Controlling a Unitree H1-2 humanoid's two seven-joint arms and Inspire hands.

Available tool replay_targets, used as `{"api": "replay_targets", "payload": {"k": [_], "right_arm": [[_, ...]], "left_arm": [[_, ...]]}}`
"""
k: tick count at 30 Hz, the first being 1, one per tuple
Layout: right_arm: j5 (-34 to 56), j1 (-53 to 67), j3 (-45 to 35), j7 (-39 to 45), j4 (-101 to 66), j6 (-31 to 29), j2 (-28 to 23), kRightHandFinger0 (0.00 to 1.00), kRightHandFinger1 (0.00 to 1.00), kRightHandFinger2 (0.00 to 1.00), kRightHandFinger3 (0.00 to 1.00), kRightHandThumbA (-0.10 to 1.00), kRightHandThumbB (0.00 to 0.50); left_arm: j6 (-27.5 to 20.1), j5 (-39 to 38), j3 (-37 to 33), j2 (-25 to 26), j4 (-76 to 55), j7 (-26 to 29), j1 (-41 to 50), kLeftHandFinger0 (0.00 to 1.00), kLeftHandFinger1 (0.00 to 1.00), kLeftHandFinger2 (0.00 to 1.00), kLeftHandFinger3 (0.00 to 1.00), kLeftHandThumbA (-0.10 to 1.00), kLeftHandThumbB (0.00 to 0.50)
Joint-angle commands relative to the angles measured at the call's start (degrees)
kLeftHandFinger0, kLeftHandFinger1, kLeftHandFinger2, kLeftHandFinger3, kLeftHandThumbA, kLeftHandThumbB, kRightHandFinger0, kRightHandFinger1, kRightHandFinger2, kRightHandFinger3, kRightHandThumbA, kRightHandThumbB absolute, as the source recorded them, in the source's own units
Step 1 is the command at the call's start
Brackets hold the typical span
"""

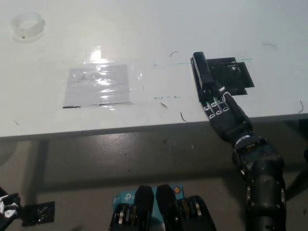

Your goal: A stapler is kept infront of the robot on the black mark on the desk and the robot uses its right hand to lift the top of the stapler to open it

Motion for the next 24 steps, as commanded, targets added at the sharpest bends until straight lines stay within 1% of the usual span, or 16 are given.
{"api": "replay_targets", "payload": {"k": [1,2,5,7,8,10,13,14,15,16,17,18,21,22,23,24], "right_arm": [[-2.1,-4.2,-0.8,-1.5,0.2,-2.3,0.9,0.7,0.77,0.89,1.0,1.0,0.16],[-2.6,-4.4,-0.8,-1.6,0.6,-2.6,0.7,0.68,0.73,0.86,1.0,1.0,0.165],[-2.7,-5.1,-1.7,-2.1,1.1,-3.0,0.7,0.69,0.76,0.88,1.0,1.0,0.174],[-3.4,-5.5,-1.9,-2.3,1.7,-3.3,0.5,0.7,0.77,0.9,1.0,1.0,0.174],[-3.5,-5.7,-2.1,-2.3,1.9,-3.5,0.4,0.75,0.81,0.94,1.0,1.0,0.171],[-3.6,-6.0,-2.4,-2.4,1.8,-3.4,0.3,0.77,0.85,0.97,1.0,1.0,0.159],[-3.9,-6.1,-2.8,-2.7,1.7,-3.3,0.4,0.79,0.88,0.97,1.0,1.0,0.156],[-3.6,-6.2,-3.1,-2.7,1.8,-3.3,0.5,0.84,0.93,1.0,1.0,1.0,0.153],[-3.6,-6.2,-3.2,-2.8,1.7,-3.2,0.5,0.84,0.94,1.0,1.0,1.0,0.153],[-4.1,-6.3,-3.2,-2.9,1.8,-3.2,0.5,0.85,0.96,1.0,1.0,1.0,0.156],[-4.1,-6.4,-3.3,-2.9,1.7,-3.2,0.5,0.87,0.98,1.0,1.0,1.0,0.16],[-4.3,-6.5,-3.4,-3.2,1.7,-3.2,0.7,0.89,1.0,1.0,1.0,1.0,0.162],[-4.4,-6.5,-3.4,-2.5,1.6,-3.0,0.8,0.92,1.0,1.0,1.0,1.0,0.158],[-4.2,-6.5,-3.5,-2.4,1.6,-2.9,0.9,0.91,1.0,1.0,1.0,1.0,0.149],[-4.0,-6.6,-3.7,-2.5,1.6,-2.9,1.1,0.91,1.0,1.0,1.0,1.0,0.155],[-4.2,-6.7,-3.7,-2.4,1.9,-3.1,1.2,0.91,1.0,1.0,1.0,1.0,0.157]], "left_arm": [[-0.9,-1.1,1.1,1.0,-1.2,0.1,-0.4,0.49,0.55,0.7,0.87,0.6,0.093],[-1.4,-1.2,1.2,1.1,-0.5,0.0,-0.6,0.49,0.55,0.69,0.86,0.6,0.082],[-1.2,-1.3,1.2,1.2,-0.6,-0.2,-0.5,0.49,0.55,0.69,0.86,0.6,0.092],[-1.4,-1.3,1.2,1.2,-0.8,-0.2,-0.3,0.49,0.56,0.7,0.87,0.61,0.109],[-1.2,-1.3,1.3,1.2,-0.9,-0.2,-0.3,0.5,0.56,0.69,0.86,0.62,0.103],[-1.0,-1.4,1.3,1.2,-1.1,-0.2,-0.3,0.49,0.55,0.69,0.86,0.62,0.109],[-0.7,-1.3,1.3,1.3,-1.4,-0.2,-0.1,0.5,0.56,0.71,0.87,0.62,0.102],[-1.2,-1.3,1.4,1.2,-1.3,-0.1,-0.2,0.49,0.55,0.7,0.87,0.62,0.105],[-1.2,-1.3,1.4,1.1,-1.4,-0.1,-0.1,0.48,0.54,0.7,0.86,0.62,0.106],[-1.2,-1.3,1.4,1.1,-1.4,-0.1,-0.1,0.48,0.55,0.7,0.86,0.62,0.093],[-1.2,-1.3,1.4,1.1,-1.4,-0.1,-0.2,0.48,0.54,0.69,0.85,0.62,0.09],[-1.3,-1.3,1.4,1.1,-1.2,-0.1,-0.3,0.48,0.54,0.69,0.84,0.62,0.095],[-1.5,-1.1,1.4,1.1,-1.5,0.1,-0.1,0.46,0.53,0.67,0.84,0.62,0.086],[-1.8,-1.2,1.4,1.2,-1.1,-0.1,-0.2,0.47,0.53,0.68,0.84,0.62,0.085],[-1.8,-1.1,1.4,1.2,-1.1,-0.2,-0.2,0.48,0.54,0.69,0.86,0.63,0.082],[-2.2,-1.2,1.4,1.3,-0.8,-0.3,-0.3,0.47,0.53,0.69,0.86,0.63,0.085]]}}
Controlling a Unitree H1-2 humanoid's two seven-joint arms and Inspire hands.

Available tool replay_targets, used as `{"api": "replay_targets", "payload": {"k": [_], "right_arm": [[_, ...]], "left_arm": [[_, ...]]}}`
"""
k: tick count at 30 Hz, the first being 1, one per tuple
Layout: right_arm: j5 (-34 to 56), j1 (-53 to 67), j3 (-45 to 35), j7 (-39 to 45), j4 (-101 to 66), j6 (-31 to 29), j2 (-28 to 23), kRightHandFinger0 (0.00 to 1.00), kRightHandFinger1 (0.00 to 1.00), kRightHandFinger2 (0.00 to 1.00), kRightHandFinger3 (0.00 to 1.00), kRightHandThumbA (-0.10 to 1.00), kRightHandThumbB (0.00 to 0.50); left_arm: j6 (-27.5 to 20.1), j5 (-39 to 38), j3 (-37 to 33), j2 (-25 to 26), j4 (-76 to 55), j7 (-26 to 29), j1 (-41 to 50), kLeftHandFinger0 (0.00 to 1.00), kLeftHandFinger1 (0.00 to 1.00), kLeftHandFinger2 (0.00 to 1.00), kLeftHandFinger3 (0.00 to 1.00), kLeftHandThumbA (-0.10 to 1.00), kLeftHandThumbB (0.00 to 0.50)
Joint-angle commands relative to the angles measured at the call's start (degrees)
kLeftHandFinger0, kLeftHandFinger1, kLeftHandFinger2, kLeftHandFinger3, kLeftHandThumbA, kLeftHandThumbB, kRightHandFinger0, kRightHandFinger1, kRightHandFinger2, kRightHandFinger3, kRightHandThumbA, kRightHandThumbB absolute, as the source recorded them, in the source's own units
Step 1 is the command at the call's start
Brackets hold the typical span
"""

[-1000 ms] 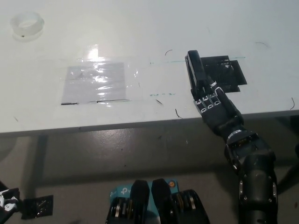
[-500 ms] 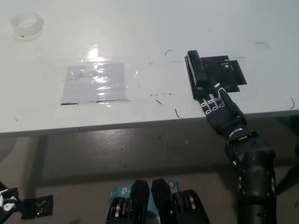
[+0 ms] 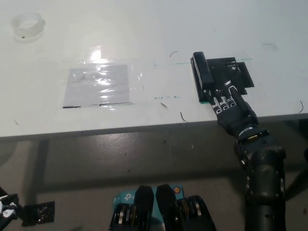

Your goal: A stapler is kept infront of the robot on the black mark on the desk and the robot uses its right hand to lift the top of the stapler to open it

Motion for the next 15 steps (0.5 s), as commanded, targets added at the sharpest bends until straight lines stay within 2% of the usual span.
{"api": "replay_targets", "payload": {"k": [1,5,10,11,12,15], "right_arm": [[-0.1,-2.9,-0.4,0.3,-0.2,-1.3,1.3,0.9,1.0,1.0,1.0,1.0,0.16],[-0.2,-3.3,-0.5,0.2,0.3,-1.4,1.7,0.88,0.99,1.0,1.0,1.0,0.16],[0.6,-3.3,-0.8,0.2,-0.8,-0.9,3.0,0.92,1.0,1.0,1.0,1.0,0.155],[0.4,-3.3,-0.8,-0.3,-1.0,-0.9,3.1,0.89,0.99,1.0,1.0,1.0,0.161],[0.3,-4.5,-0.8,-0.9,-0.7,-0.7,3.0,0.84,0.93,0.97,1.0,1.0,0.168],[0.2,-5.6,-0.8,-1.5,-0.2,-1.0,3.3,0.8,0.9,0.95,1.0,1.0,0.161]], "left_arm": [[-1.9,-1.0,0.9,1.3,-0.9,-0.2,0.0,0.47,0.53,0.69,0.86,0.63,0.092],[-1.6,-1.0,1.0,1.2,-1.0,0.0,0.0,0.48,0.54,0.68,0.84,0.64,0.101],[-2.1,-0.9,0.9,0.8,-1.0,-0.1,0.8,0.5,0.55,0.68,0.85,0.64,0.102],[-2.5,-0.7,0.8,0.8,-0.9,-0.2,1.0,0.49,0.54,0.69,0.86,0.65,0.099],[-2.5,-1.0,0.8,0.8,-0.8,-0.4,1.0,0.48,0.54,0.7,0.86,0.65,0.097],[-2.9,-1.0,0.9,0.8,-0.6,-0.3,1.1,0.47,0.54,0.7,0.85,0.66,0.092]]}}
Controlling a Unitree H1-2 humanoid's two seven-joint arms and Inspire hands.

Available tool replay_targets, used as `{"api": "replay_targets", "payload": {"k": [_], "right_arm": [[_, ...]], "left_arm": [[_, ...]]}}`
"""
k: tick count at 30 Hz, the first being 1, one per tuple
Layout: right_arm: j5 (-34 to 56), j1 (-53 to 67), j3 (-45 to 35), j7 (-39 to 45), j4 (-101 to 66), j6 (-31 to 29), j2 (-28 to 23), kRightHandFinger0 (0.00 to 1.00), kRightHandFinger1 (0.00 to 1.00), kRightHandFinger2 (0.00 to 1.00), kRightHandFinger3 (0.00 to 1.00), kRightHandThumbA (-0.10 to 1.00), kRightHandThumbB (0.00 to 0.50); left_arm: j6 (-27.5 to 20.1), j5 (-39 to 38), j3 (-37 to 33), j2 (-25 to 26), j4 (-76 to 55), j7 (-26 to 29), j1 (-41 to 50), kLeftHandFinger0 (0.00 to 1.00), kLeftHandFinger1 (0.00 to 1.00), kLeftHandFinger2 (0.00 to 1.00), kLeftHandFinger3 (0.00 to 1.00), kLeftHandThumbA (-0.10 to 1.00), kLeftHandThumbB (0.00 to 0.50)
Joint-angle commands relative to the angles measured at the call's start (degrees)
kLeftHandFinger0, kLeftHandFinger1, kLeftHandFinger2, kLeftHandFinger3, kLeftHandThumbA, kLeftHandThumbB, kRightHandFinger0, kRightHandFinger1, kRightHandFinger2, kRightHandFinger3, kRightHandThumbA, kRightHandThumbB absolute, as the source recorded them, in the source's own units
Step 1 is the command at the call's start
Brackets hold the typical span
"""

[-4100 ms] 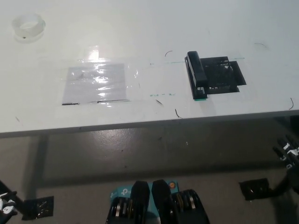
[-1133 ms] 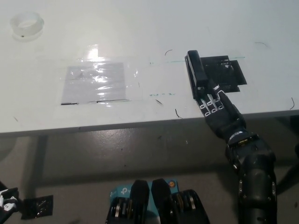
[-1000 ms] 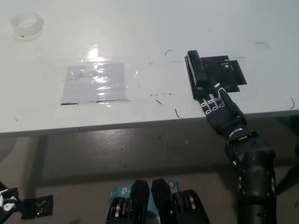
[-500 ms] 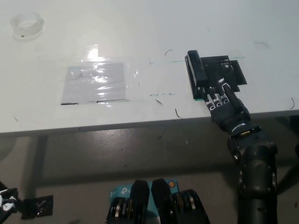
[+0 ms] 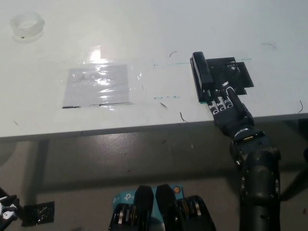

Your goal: A stapler is kept infront of the robot on the black mark on the desk and the robot uses its right hand to lift the top of the stapler to open it

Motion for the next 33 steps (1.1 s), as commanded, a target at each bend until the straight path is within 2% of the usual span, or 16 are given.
{"api": "replay_targets", "payload": {"k": [1,2,9,14,16,20,24,27,30,33], "right_arm": [[0.1,-5.9,0.1,-1.1,-0.4,-1.1,1.7,0.8,0.91,0.96,1.0,1.0,0.156],[0.4,-7.0,0.3,-1.5,-1.0,-1.0,2.0,0.81,0.92,0.97,1.0,1.0,0.178],[-0.2,-11.7,1.7,-0.8,-1.7,-0.6,2.1,0.79,0.88,0.91,1.0,1.0,0.176],[-0.3,-15.8,1.7,-2.1,-2.0,-0.6,2.4,0.7,0.8,0.82,0.98,1.0,0.19],[-0.4,-17.3,1.8,-2.3,-2.0,-0.3,2.1,0.69,0.79,0.83,0.99,1.0,0.216],[-0.5,-17.6,1.8,-2.4,-2.4,-0.1,2.3,0.69,0.79,0.82,1.0,1.0,0.224],[-1.1,-19.6,2.0,-3.1,-1.4,-0.1,2.1,0.71,0.8,0.83,0.99,1.0,0.197],[-1.6,-22.1,2.0,-3.1,-0.1,-0.9,1.6,0.72,0.83,0.88,0.98,1.0,0.192],[-2.6,-26.4,1.9,-2.0,3.8,-2.4,-0.1,0.69,0.79,0.82,0.95,1.0,0.206],[-3.1,-29.5,1.3,-0.6,8.3,-4.7,-1.7,0.69,0.8,0.84,0.96,1.0,0.211]], "left_arm": [[-2.5,-1.2,0.9,0.8,-0.5,-0.4,0.4,0.47,0.54,0.7,0.85,0.66,0.1],[-2.1,-1.2,0.9,0.7,-0.7,-0.3,0.5,0.46,0.53,0.7,0.85,0.67,0.102],[-2.2,-1.6,1.0,0.3,-0.3,-0.3,1.2,0.47,0.54,0.69,0.83,0.68,0.082],[-1.1,-1.3,1.0,0.3,-1.1,0.1,1.8,0.48,0.56,0.72,0.86,0.68,0.094],[-1.5,-1.3,0.9,0.3,-1.0,-0.1,1.9,0.48,0.55,0.71,0.86,0.69,0.091],[-1.8,-2.0,1.2,0.1,-0.6,-0.4,2.7,0.46,0.54,0.7,0.83,0.66,0.074],[0.0,-1.6,1.3,-0.3,-1.0,0.8,2.9,0.48,0.54,0.69,0.79,0.65,0.106],[0.0,-1.4,1.1,-0.4,-1.4,0.7,3.0,0.48,0.54,0.69,0.79,0.66,0.098],[-2.0,-1.5,1.0,-0.3,-0.3,0.1,3.1,0.46,0.53,0.7,0.81,0.68,0.093],[-2.3,-1.5,0.9,-0.2,-0.1,-0.2,3.1,0.46,0.54,0.7,0.81,0.69,0.096]]}}
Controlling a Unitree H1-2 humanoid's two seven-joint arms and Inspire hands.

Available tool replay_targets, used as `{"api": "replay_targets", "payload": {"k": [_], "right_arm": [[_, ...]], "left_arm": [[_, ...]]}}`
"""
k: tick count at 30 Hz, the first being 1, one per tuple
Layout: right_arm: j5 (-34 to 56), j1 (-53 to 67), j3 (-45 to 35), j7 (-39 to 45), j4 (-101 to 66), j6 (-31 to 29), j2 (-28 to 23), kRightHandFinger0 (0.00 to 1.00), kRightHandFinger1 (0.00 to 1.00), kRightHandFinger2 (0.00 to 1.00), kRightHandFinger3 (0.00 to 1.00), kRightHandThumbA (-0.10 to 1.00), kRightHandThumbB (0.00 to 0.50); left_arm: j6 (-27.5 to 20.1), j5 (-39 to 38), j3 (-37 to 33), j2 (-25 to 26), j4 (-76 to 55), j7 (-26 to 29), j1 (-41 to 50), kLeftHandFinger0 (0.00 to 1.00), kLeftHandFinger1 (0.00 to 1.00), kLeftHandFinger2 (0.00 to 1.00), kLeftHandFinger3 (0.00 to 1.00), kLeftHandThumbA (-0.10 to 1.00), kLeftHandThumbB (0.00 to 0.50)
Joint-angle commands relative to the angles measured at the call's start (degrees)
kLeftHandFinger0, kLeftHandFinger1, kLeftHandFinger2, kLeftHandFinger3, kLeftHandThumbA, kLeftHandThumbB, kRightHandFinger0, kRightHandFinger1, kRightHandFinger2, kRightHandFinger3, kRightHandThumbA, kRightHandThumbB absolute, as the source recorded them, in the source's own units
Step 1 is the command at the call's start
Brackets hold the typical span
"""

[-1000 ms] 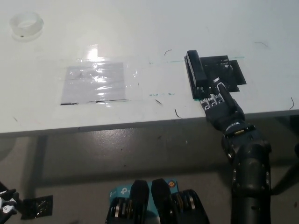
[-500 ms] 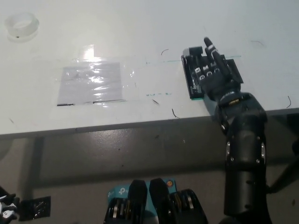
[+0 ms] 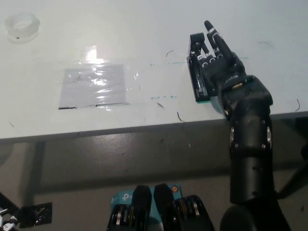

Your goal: A stapler is kept infront of the robot on the black mark on the desk and the robot uses its right hand to lift the top of the stapler to open it

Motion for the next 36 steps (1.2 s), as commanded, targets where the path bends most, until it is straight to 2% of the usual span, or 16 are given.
{"api": "replay_targets", "payload": {"k": [1,3,6,8,10,15,19,22,29,34,36], "right_arm": [[-0.3,-13.0,1.0,5.4,3.3,-4.8,-0.6,0.68,0.8,0.84,0.96,1.0,0.211],[-0.2,-14.0,0.5,5.5,4.9,-5.5,-1.4,0.69,0.82,0.89,0.98,1.0,0.213],[-0.6,-17.0,-0.3,6.0,9.8,-7.2,-3.2,0.69,0.83,0.89,0.96,1.0,0.22],[-1.1,-19.9,-0.7,7.2,14.4,-9.1,-4.9,0.7,0.82,0.88,0.97,1.0,0.231],[-2.1,-23.1,-0.8,8.6,19.2,-11.8,-6.5,0.69,0.82,0.87,0.97,1.0,0.221],[-3.8,-26.6,-0.7,10.0,26.1,-16.0,-8.5,0.67,0.78,0.83,0.91,1.0,0.187],[-5.2,-30.6,-0.6,11.1,34.1,-19.7,-10.7,0.64,0.73,0.78,0.9,1.0,0.203],[-6.4,-32.3,-0.1,11.9,37.7,-21.5,-11.5,0.64,0.73,0.77,0.9,1.0,0.194],[-7.5,-31.3,0.1,13.7,39.8,-22.3,-11.4,0.63,0.74,0.77,0.88,1.0,0.171],[-7.6,-27.2,-0.1,13.8,35.2,-20.2,-10.5,0.65,0.74,0.77,0.91,1.0,0.205],[-7.5,-24.9,0.1,12.8,30.9,-18.1,-9.8,0.64,0.74,0.78,0.9,1.0,0.203]], "left_arm": [[-2.5,-0.8,0.7,0.8,-0.3,-0.3,0.5,0.46,0.54,0.7,0.81,0.69,0.096],[-2.6,-0.7,0.4,0.4,-0.4,-0.3,1.1,0.46,0.54,0.72,0.82,0.69,0.093],[-2.7,-0.5,0.4,0.3,-0.6,-0.3,1.3,0.47,0.55,0.73,0.83,0.7,0.089],[-2.0,-0.6,0.4,0.1,-0.8,0.1,1.3,0.47,0.55,0.73,0.83,0.69,0.087],[-1.1,-0.8,0.6,-0.3,-1.7,0.5,1.6,0.47,0.54,0.72,0.83,0.68,0.072],[-2.3,-1.1,0.7,0.0,-0.8,-0.2,1.8,0.46,0.54,0.73,0.83,0.69,0.08],[-1.7,-1.0,0.7,0.2,-1.0,0.0,1.8,0.45,0.54,0.73,0.84,0.69,0.086],[-2.1,-0.8,0.6,0.2,-0.8,-0.1,1.8,0.46,0.55,0.72,0.82,0.69,0.085],[-1.9,-0.9,0.6,0.2,-1.0,-0.1,1.8,0.48,0.55,0.72,0.82,0.69,0.097],[-2.1,-1.2,0.7,0.1,-0.7,-0.2,1.6,0.47,0.55,0.7,0.82,0.67,0.107],[-2.1,-1.2,0.7,0.2,-0.6,-0.2,1.6,0.48,0.55,0.7,0.82,0.68,0.105]]}}
